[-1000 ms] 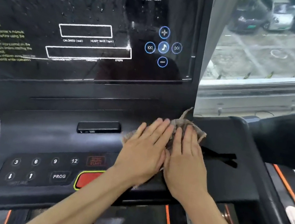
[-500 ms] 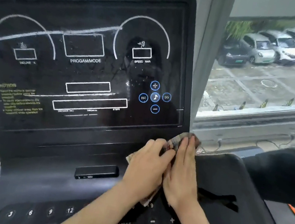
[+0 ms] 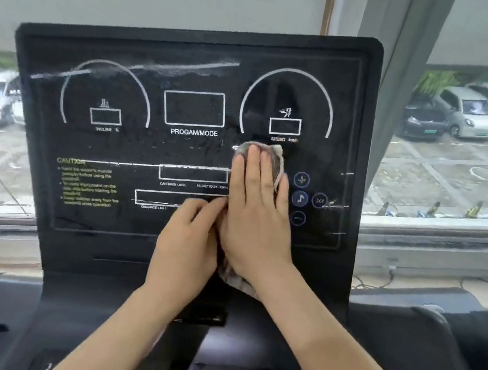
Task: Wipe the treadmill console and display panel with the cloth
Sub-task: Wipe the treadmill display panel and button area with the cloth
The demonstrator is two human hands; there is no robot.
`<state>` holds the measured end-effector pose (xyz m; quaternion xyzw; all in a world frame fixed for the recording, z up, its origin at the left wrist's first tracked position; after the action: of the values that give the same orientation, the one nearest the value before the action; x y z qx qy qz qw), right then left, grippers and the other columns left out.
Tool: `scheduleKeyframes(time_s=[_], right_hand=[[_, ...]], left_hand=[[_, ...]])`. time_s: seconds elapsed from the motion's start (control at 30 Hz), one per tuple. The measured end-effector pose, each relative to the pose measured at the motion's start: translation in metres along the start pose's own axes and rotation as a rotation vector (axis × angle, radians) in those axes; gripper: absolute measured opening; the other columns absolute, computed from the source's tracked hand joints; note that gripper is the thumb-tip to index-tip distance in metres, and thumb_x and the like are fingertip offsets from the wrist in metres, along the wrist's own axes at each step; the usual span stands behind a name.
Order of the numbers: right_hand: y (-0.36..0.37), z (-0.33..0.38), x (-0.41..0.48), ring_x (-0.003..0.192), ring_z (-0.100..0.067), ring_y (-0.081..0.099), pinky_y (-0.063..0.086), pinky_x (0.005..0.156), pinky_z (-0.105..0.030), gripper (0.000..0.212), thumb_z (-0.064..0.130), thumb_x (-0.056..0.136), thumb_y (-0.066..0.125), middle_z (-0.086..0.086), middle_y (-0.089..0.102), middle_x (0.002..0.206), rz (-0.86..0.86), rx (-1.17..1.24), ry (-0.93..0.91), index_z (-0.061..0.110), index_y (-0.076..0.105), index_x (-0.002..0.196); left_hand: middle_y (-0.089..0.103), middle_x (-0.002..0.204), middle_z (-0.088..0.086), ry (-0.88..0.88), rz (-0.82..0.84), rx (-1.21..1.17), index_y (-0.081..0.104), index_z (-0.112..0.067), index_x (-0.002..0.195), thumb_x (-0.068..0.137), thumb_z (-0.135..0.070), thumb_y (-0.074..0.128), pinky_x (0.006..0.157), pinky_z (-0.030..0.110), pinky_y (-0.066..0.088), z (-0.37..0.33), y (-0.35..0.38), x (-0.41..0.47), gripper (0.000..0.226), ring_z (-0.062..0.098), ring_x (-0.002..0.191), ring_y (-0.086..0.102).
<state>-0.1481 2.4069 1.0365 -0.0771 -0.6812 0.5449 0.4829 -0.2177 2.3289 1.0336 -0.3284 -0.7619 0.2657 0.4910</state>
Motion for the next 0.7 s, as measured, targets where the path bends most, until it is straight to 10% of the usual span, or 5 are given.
scheduleKeyframes(time_s=[0.27,0.57,0.7], right_hand=[[-0.01,-0.03,-0.001,0.148,-0.036,0.009,0.008,0.121,-0.047,0.065,0.033,0.1,0.026,-0.025,0.014,0.158,-0.114,0.034,0.235,-0.005,0.015,0.151],[0.037,0.167,0.005,0.147,-0.033,0.019,0.012,0.121,-0.042,0.057,0.007,0.093,0.027,-0.02,0.027,0.156,-0.03,-0.013,-0.479,-0.002,0.027,0.149],[0.001,0.07,0.037,0.144,-0.036,0.021,0.011,0.119,-0.042,0.065,-0.007,0.083,0.04,-0.023,0.031,0.153,-0.145,-0.074,-0.121,-0.003,0.028,0.147]], left_hand=[[0.051,0.11,0.005,-0.214,-0.164,0.075,0.064,-0.017,0.117,0.08,-0.002,0.067,0.088,0.019,0.03,0.124,-0.066,-0.03,0.041,0.025,0.102,0.049],[0.049,0.125,0.011,-0.44,-0.296,-0.167,0.045,-0.013,0.132,0.094,-0.019,0.056,0.102,0.039,0.035,0.231,-0.114,-0.019,0.04,0.025,0.115,0.044],[0.033,0.143,-0.015,-0.576,-0.037,-0.527,0.025,-0.023,0.15,0.103,-0.036,0.033,0.102,0.014,0.019,0.249,-0.083,-0.016,0.049,-0.003,0.126,0.031]])
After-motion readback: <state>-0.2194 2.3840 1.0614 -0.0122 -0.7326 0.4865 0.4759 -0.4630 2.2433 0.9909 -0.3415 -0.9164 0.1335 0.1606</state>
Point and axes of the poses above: each hand's wrist, its own x-axis towards the middle knuckle, its own y-axis out of the palm, z = x × y, the point moved 8 cm from there along x, towards the middle knuckle
